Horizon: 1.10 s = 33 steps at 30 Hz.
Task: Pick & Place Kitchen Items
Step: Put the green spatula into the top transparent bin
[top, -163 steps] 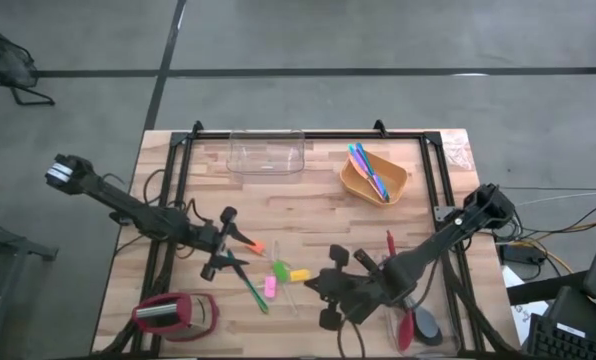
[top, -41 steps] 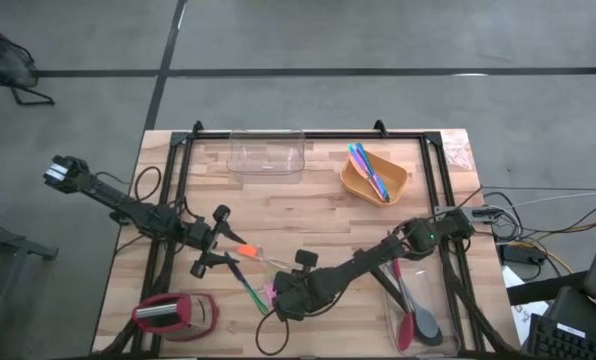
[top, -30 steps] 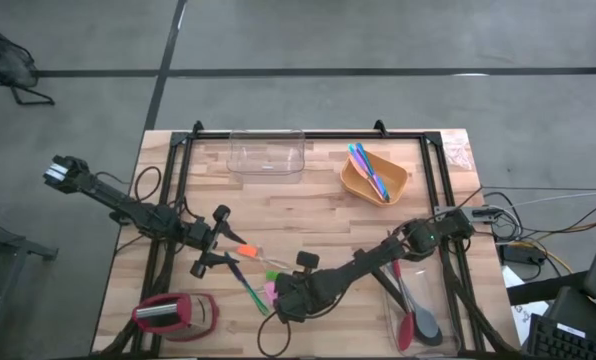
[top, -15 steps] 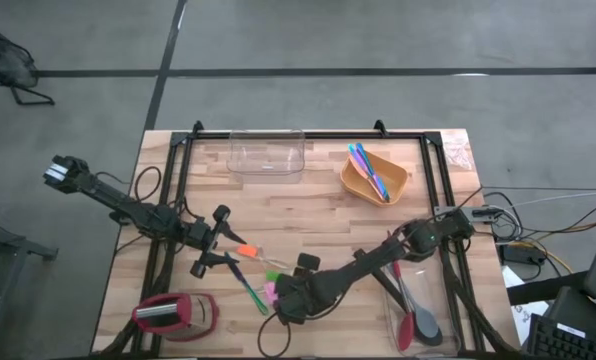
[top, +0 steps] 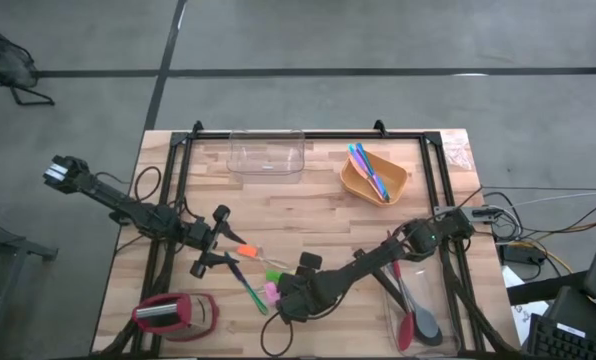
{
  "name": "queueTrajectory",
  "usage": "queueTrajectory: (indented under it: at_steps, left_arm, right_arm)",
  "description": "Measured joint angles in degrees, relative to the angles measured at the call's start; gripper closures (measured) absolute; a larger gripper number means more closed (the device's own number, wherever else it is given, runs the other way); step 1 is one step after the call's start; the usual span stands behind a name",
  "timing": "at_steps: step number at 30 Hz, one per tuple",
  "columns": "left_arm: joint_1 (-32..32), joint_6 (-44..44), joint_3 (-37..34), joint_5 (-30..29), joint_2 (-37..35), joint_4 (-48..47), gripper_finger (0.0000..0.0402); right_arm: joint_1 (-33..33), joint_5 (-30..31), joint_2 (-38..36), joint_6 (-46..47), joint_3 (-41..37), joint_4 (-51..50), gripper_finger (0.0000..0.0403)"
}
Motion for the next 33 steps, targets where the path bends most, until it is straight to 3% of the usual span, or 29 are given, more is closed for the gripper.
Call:
queueTrajectory:
  at_steps: [9,21,33]
  left_arm:
    - [0.0,-0.1,0.0,0.0,0.0,0.0,0.0165]
    - [0.0,1.7,0.0,0.0,0.0,0.0,0.0165]
    - [0.0,3.6,0.0,-0.1,-0.2,0.0,0.0165]
  right_arm:
    - [-0.7,0.2,-0.2,-3.2,-0.9,-0.5,0.038]
    - [-0.6,1.1,-3.1,-4.8,-1.1,-3.5,0.0391]
    - [-1.9,9.1,-10.1,-8.1,-2.0,-7.5,0.0392]
